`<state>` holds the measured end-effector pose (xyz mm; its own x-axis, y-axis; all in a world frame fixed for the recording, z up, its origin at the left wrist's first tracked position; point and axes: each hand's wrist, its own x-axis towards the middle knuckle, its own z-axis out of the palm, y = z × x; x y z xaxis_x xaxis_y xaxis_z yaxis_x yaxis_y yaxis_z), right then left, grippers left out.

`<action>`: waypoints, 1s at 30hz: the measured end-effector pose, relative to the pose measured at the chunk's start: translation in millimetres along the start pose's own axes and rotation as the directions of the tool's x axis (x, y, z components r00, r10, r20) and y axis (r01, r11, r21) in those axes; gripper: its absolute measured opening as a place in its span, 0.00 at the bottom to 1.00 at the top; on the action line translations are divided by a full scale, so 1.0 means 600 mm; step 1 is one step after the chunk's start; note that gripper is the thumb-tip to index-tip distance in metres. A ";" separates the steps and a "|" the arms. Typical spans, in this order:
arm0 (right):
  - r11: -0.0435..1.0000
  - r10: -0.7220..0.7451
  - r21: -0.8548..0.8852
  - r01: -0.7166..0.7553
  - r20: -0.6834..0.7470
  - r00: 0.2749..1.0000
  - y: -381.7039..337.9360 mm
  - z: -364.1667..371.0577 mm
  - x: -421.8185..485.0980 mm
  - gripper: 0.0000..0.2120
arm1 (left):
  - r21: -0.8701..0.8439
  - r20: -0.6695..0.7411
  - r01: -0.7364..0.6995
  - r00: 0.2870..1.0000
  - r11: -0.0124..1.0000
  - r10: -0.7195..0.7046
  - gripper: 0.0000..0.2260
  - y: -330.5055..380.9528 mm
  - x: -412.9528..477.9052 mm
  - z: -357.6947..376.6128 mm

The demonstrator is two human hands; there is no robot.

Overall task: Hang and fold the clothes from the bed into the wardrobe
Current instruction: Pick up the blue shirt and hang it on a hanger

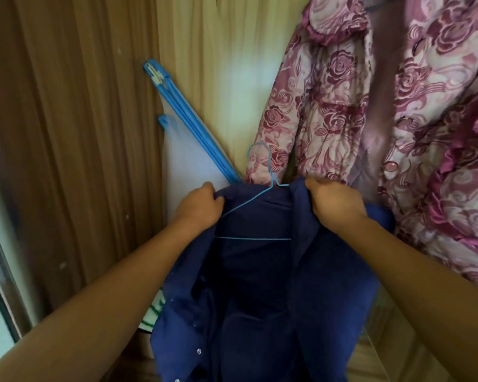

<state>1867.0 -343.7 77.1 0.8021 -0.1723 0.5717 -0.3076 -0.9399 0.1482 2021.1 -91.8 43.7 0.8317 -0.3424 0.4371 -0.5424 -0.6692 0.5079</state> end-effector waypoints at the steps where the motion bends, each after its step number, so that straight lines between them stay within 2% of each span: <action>1: 0.999 0.024 0.035 -0.023 -0.035 0.999 -0.008 -0.006 0.006 0.15 | -0.103 0.001 -0.012 1.000 0.995 0.012 0.08 0.024 0.000 -0.005; 3: 0.992 0.051 0.124 -0.037 -0.112 0.992 -0.027 -0.027 0.020 0.13 | -0.266 0.028 -0.083 0.995 0.960 0.094 0.06 0.072 -0.009 -0.010; 4: 0.986 0.054 0.166 -0.027 -0.158 0.986 -0.035 -0.039 0.027 0.12 | -0.273 0.013 -0.167 0.984 0.947 0.178 0.07 0.089 -0.017 -0.011; 5: 0.981 0.044 0.192 -0.002 -0.216 0.975 -0.042 -0.054 0.035 0.11 | -0.189 -0.047 -0.268 0.963 0.945 0.264 0.07 0.096 -0.021 -0.014; 6: 0.979 0.029 0.201 0.027 -0.273 0.962 -0.046 -0.071 0.043 0.10 | -0.035 -0.143 -0.339 0.933 0.940 0.331 0.08 0.095 -0.018 -0.017; 7: 0.977 0.017 0.205 0.052 -0.321 0.947 -0.048 -0.090 0.050 0.08 | 0.101 -0.234 -0.363 0.896 0.926 0.377 0.12 0.092 -0.013 -0.027; 8: 0.976 0.008 0.208 0.071 -0.356 0.934 -0.048 -0.111 0.056 0.08 | 0.154 -0.283 -0.369 0.873 0.917 0.398 0.15 0.088 -0.008 -0.039; 12: 0.977 -0.046 0.176 0.124 -0.391 0.919 -0.036 -0.188 0.077 0.13 | 0.217 -0.246 -0.366 0.877 0.905 0.413 0.19 0.078 0.038 -0.072; 16: 0.986 -0.124 0.074 0.152 -0.295 0.947 -0.018 -0.235 0.096 0.19 | 0.217 -0.405 -0.392 0.798 0.894 0.448 0.14 0.111 0.077 -0.102; 20: 0.995 -0.081 -0.078 0.064 -0.236 0.968 0.006 -0.262 0.112 0.34 | 0.255 -0.449 -0.363 0.777 0.896 0.442 0.19 0.172 0.115 -0.137; 25: 0.990 -0.057 -0.142 0.017 -0.287 0.956 0.034 -0.303 0.129 0.38 | 0.236 -0.457 -0.383 0.767 0.893 0.450 0.30 0.239 0.148 -0.181; 30: 0.975 -0.003 -0.206 -0.083 -0.387 0.922 0.069 -0.368 0.129 0.39 | 0.103 -0.515 -0.374 0.773 0.922 0.371 0.27 0.279 0.205 -0.232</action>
<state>1803.5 -330.8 305.8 0.5423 -0.0420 0.8391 -0.4719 -0.8415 0.2628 2016.4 -154.3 285.6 0.3801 -0.1732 0.9086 -0.7990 -0.5564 0.2282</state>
